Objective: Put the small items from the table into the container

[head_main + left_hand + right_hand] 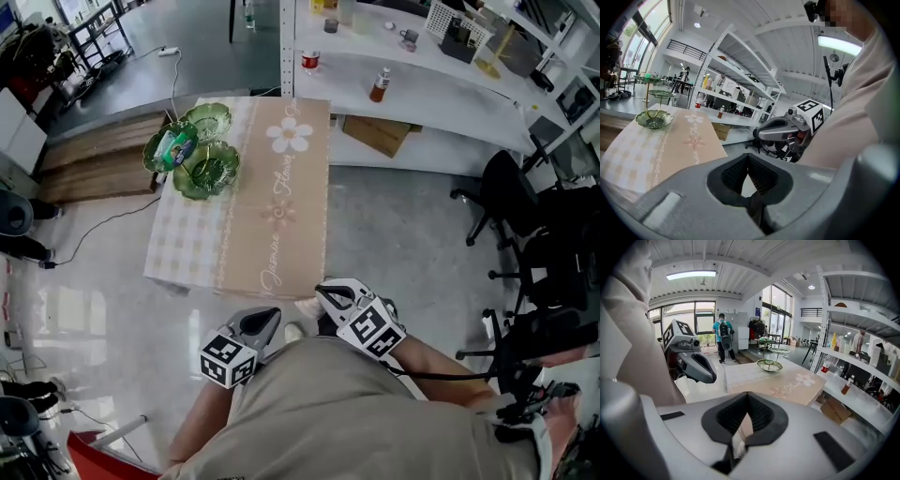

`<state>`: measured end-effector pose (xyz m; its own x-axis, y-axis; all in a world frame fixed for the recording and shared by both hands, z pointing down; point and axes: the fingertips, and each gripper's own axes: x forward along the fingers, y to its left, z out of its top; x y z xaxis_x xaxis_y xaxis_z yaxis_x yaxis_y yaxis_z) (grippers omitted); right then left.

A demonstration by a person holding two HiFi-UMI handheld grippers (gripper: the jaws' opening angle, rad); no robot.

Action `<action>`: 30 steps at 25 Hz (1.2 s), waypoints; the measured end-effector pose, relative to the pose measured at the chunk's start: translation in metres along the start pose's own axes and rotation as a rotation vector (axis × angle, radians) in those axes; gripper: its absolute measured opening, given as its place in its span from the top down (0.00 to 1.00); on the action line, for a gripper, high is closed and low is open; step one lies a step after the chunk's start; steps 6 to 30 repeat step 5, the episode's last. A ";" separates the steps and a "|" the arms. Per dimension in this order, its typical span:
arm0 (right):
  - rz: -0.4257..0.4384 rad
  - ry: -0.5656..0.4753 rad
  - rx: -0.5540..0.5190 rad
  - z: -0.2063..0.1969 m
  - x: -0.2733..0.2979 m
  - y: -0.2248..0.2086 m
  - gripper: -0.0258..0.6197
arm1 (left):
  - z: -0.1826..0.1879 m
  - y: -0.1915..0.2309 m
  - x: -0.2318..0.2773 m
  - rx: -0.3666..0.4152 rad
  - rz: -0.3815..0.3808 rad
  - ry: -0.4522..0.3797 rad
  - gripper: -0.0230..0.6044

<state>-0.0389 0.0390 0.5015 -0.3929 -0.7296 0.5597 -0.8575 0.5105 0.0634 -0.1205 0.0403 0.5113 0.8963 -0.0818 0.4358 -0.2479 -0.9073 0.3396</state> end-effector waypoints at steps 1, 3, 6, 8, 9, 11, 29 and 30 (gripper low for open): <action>0.001 0.003 -0.003 0.000 0.000 0.000 0.94 | 0.000 0.000 0.000 0.000 0.001 -0.002 0.95; 0.007 0.003 -0.006 0.000 0.002 0.001 0.94 | 0.001 0.001 0.000 -0.002 0.006 -0.005 0.95; 0.015 -0.001 -0.010 0.001 0.004 0.001 0.94 | 0.002 0.002 -0.001 -0.004 0.014 -0.009 0.95; 0.015 -0.001 -0.010 0.001 0.004 0.001 0.94 | 0.002 0.002 -0.001 -0.004 0.014 -0.009 0.95; 0.015 -0.001 -0.010 0.001 0.004 0.001 0.94 | 0.002 0.002 -0.001 -0.004 0.014 -0.009 0.95; 0.015 -0.001 -0.010 0.001 0.004 0.001 0.94 | 0.002 0.002 -0.001 -0.004 0.014 -0.009 0.95; 0.015 -0.001 -0.010 0.001 0.004 0.001 0.94 | 0.002 0.002 -0.001 -0.004 0.014 -0.009 0.95; 0.015 -0.001 -0.010 0.001 0.004 0.001 0.94 | 0.002 0.002 -0.001 -0.004 0.014 -0.009 0.95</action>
